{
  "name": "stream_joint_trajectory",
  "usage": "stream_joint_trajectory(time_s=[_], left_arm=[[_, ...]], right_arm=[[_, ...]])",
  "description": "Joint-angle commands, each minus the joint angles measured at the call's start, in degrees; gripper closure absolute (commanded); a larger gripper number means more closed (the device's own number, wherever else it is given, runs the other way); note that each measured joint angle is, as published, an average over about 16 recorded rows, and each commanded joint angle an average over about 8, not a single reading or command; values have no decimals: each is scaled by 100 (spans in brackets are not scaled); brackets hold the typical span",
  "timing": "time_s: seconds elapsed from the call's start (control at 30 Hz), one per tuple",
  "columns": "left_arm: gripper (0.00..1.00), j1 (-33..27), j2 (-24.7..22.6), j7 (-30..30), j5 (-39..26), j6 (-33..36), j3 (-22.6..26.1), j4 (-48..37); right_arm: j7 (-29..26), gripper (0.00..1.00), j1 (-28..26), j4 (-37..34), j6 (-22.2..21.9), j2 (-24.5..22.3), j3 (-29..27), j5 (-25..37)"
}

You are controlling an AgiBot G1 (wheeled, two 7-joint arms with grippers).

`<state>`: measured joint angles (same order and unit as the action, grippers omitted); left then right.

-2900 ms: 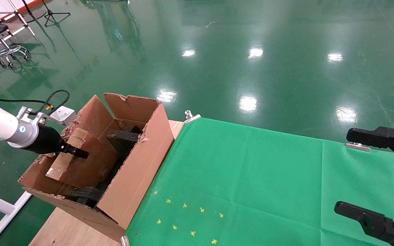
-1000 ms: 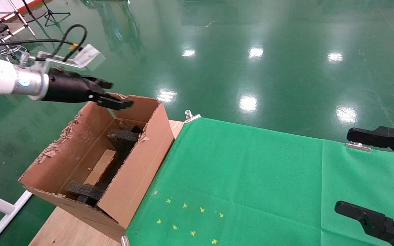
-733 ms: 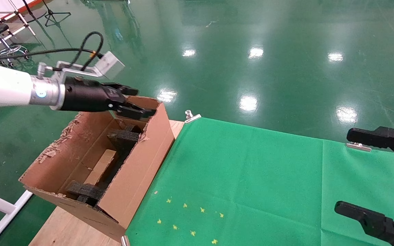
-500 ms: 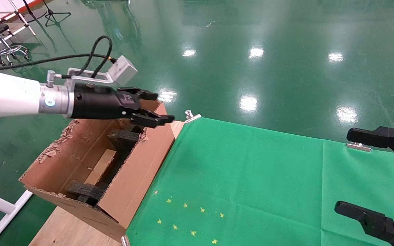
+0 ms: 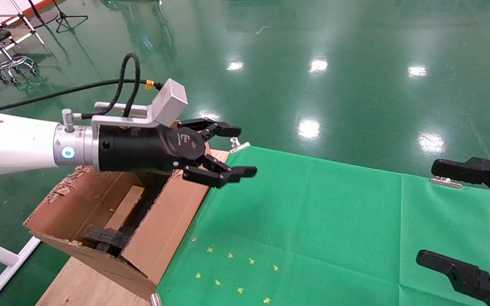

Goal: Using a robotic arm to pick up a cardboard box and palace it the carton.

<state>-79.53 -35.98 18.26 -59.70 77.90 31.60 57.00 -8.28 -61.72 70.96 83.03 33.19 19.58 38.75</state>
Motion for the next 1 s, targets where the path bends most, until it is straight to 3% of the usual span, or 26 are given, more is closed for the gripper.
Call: stream_joint_trajectory(time_s=[0.03, 0.7, 1.0], left_arm=[[0, 170, 9, -71, 169, 74, -147, 157], [0, 1802, 95, -749, 1791, 782, -1563, 1665], [0, 1955, 106, -793, 1950, 853, -1694, 1799]], right_arm=[[0, 0, 0, 0, 0, 0, 0, 0], [0, 0, 1, -1, -1, 0, 0, 0], [1, 0, 2, -1, -1, -1, -1, -1]])
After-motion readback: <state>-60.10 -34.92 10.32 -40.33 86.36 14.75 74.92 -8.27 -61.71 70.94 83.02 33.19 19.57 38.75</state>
